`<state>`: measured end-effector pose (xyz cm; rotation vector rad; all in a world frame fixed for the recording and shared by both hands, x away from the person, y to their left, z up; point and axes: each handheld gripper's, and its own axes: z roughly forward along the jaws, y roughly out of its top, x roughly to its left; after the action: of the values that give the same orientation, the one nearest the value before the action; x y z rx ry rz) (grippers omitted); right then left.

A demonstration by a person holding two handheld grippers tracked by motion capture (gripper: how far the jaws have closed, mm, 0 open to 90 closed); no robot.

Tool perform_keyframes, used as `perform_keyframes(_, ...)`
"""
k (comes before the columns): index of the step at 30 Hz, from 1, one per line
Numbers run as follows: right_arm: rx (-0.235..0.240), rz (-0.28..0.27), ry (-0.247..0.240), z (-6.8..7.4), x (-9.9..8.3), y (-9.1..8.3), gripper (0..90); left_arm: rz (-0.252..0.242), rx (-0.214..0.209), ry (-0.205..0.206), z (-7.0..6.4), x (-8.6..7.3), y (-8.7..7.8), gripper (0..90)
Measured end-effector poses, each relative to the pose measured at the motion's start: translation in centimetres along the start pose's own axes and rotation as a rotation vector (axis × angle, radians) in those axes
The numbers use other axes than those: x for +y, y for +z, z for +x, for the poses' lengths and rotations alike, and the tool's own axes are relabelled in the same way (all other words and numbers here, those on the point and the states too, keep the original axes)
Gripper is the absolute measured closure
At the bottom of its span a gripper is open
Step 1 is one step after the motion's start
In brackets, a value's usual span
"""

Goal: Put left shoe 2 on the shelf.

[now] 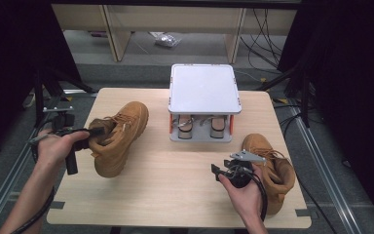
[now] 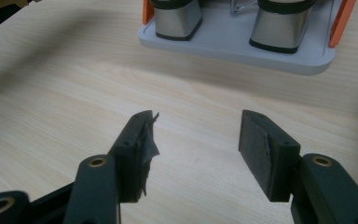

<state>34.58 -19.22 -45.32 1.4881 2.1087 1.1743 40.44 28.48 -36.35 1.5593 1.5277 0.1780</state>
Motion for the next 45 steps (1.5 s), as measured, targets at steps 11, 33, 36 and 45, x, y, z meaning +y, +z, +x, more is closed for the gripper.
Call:
perform_keyframes(11, -0.009, 0.0, -0.002, 0.0, 0.0, 0.0, 46.3, -0.019, -0.007, -0.01, 0.0, 1.0, 0.0, 83.5)
perform_keyframes(33, 0.001, -0.004, -0.01, 0.0, -0.2, 0.1, 46.4, -0.054, -0.039, -0.046, -0.5, 2.7, 0.4, 83.3)
perform_keyframes(36, -0.005, 0.009, 0.023, 0.4, -0.2, 0.0, 46.4, -0.055, -0.041, -0.042, -0.5, 2.9, 0.4, 83.3)
perform_keyframes(45, -0.004, -0.002, 0.024, 0.4, -0.2, 0.1, 46.6, -0.056, -0.062, -0.068, -0.4, 3.3, 0.6, 83.2)
